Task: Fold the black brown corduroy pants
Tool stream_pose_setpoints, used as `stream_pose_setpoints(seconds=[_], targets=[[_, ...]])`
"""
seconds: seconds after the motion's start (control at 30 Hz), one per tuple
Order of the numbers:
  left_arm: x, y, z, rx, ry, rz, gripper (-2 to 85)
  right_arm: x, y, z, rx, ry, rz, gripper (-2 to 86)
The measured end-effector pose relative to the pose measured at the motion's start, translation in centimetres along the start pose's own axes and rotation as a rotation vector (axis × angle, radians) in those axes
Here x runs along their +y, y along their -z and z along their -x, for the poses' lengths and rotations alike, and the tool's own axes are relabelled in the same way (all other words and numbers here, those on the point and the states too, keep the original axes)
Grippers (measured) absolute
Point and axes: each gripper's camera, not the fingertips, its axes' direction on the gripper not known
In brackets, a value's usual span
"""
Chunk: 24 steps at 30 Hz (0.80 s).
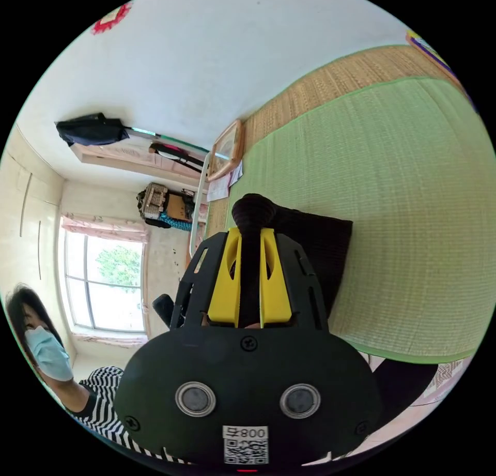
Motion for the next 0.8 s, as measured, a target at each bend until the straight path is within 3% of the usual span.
stream_pose_setpoints(seconds=[0.27, 0.8], targets=[[6.0, 11.9, 14.9, 0.064, 0.224, -0.197, 6.4, -2.6, -20.9, 6.3, 0.09, -0.006, 0.108, 6.3], [15.1, 25.4, 33.2, 0.111, 0.391, -0.456, 6.6, -5.3, -47.0, 12.9, 0.201, 0.073, 0.231, 7.3]])
